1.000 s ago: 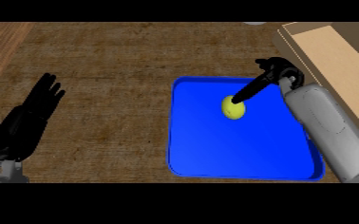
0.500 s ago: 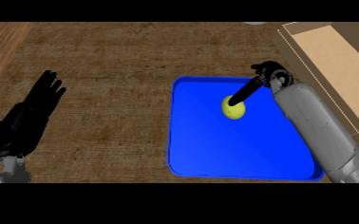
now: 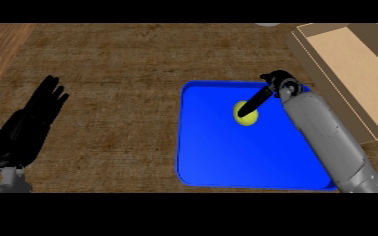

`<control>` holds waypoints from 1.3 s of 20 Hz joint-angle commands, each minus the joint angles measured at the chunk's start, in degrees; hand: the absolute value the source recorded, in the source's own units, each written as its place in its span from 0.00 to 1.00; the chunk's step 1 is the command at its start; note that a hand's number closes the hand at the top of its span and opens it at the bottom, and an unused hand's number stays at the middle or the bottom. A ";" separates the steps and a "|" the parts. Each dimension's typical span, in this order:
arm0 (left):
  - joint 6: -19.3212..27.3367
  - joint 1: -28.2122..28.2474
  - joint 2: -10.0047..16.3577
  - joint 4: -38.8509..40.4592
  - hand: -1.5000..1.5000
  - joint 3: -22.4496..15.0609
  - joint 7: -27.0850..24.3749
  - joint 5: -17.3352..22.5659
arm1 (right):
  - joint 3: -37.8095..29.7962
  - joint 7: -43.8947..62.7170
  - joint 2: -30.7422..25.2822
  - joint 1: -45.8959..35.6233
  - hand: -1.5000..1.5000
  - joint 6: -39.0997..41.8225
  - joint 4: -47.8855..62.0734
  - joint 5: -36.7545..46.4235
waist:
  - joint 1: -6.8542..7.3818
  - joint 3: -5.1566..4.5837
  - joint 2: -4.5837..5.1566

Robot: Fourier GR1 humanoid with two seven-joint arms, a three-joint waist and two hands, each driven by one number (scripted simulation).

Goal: Pick the pear from the tray and place it in the cardboard box

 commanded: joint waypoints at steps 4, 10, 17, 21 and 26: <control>0.31 -5.66 -0.08 3.83 0.50 1.72 2.32 -0.29 | -1.13 2.25 1.83 -0.43 0.00 3.22 5.27 1.06 | -0.11 0.06 0.31; -2.79 1.23 -0.98 -0.57 0.50 2.54 -0.03 0.55 | -0.38 6.94 3.67 2.05 0.00 0.83 -0.53 3.25 | -0.15 0.04 0.00; -2.80 4.97 -2.78 -4.71 0.50 2.23 -0.23 -1.34 | -1.30 -2.16 3.44 5.17 1.00 0.48 0.50 7.53 | -0.02 0.06 0.05; -1.18 -0.23 -2.91 -2.97 0.50 2.21 3.56 -2.37 | -2.79 -3.95 5.83 0.21 1.00 -0.15 5.42 10.26 | 0.15 0.08 0.20; -4.22 1.40 -1.79 -1.60 0.50 4.44 0.89 -2.33 | -3.84 -4.98 3.87 1.87 1.00 2.90 3.60 11.66 | 0.01 0.06 0.12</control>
